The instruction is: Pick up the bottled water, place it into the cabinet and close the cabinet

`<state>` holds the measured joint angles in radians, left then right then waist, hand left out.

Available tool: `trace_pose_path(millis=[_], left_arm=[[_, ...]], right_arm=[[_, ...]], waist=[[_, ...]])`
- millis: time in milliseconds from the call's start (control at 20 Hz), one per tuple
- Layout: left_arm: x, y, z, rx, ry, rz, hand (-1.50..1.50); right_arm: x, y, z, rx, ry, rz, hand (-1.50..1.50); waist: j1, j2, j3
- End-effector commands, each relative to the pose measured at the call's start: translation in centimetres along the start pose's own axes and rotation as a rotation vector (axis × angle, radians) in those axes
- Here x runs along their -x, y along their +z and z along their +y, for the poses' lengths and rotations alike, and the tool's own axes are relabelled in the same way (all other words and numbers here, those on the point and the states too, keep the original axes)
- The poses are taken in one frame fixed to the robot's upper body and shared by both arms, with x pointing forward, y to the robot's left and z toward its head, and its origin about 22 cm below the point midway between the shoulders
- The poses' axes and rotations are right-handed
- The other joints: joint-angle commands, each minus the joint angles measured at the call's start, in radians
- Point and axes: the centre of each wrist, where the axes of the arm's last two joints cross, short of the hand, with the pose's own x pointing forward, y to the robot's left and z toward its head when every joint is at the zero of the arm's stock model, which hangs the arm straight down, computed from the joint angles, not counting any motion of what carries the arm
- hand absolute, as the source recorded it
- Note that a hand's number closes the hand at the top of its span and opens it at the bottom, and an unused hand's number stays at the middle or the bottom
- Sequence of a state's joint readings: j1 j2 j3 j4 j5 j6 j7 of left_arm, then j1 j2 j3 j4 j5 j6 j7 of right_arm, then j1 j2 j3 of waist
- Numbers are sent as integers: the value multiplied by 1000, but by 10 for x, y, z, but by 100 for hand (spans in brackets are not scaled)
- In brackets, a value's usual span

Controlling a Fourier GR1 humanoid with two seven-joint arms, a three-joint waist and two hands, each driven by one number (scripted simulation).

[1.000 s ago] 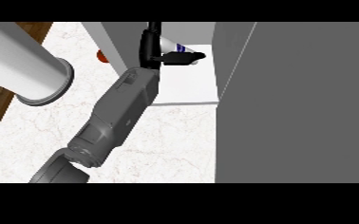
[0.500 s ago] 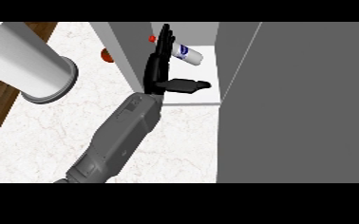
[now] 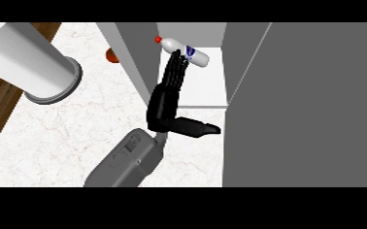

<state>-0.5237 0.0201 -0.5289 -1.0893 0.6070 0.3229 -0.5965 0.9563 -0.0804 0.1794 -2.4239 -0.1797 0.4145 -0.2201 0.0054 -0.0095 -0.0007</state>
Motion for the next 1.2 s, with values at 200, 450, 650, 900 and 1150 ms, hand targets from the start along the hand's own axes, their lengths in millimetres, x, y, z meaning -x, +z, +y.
trace_pose_path(millis=[200,450,650,900,1150], left_arm=[[-19,62,14,43,58,40,150],[-47,86,38,9,25,66,150],[-64,93,57,-42,16,22,-150],[-85,130,85,-112,-10,5,-150],[-108,134,101,-136,50,-15,-150]], right_arm=[[-46,-8,7,-211,117,0,-150],[-46,-7,10,-363,157,58,150],[-48,-4,10,-544,154,87,150],[-62,-8,22,-587,182,3,150],[-61,-10,38,-720,105,61,150]], waist=[[8,0,-1],[7,0,-1],[-11,-4,0],[-6,-9,-2],[-2,-4,-4]])
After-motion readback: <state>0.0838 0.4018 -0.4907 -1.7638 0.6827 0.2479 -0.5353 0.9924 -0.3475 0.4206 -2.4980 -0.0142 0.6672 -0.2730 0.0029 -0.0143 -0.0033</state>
